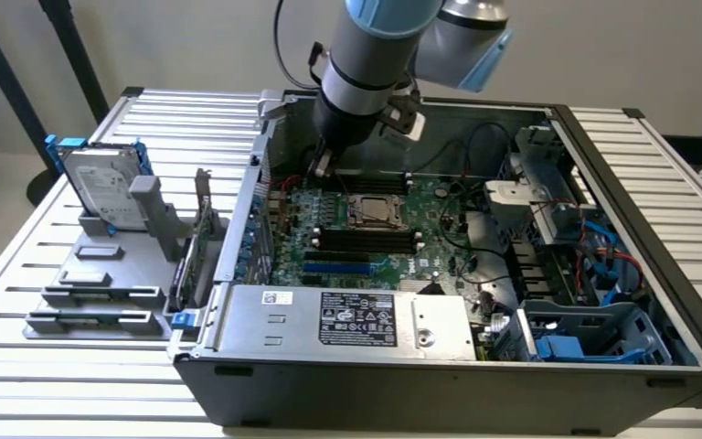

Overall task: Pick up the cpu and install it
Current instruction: 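Install the first cpu locking lever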

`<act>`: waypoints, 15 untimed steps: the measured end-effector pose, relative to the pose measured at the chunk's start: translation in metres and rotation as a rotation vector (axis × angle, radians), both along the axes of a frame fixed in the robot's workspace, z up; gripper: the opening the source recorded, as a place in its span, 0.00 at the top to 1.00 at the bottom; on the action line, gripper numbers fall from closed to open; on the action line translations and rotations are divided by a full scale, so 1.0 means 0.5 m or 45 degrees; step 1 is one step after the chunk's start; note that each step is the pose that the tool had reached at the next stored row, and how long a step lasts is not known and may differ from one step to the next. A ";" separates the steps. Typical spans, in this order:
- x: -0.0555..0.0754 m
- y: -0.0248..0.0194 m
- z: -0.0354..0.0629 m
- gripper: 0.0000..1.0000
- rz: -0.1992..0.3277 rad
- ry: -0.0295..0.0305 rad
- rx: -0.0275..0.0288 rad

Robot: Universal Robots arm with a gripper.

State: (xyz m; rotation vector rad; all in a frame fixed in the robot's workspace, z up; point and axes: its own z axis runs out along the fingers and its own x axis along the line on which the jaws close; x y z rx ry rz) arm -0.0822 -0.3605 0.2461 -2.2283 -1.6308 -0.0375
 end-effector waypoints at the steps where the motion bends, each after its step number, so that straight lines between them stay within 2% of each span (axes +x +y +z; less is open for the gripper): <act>1: 0.000 0.0001 -0.002 0.89 -0.016 -0.0001 0.0012; 3: -0.001 0.0000 -0.005 0.89 -0.040 0.0001 0.0043; 7: -0.005 0.0002 -0.008 0.89 -0.075 0.0002 0.0149; 15: -0.015 0.0003 -0.009 0.89 -0.147 0.0007 0.0478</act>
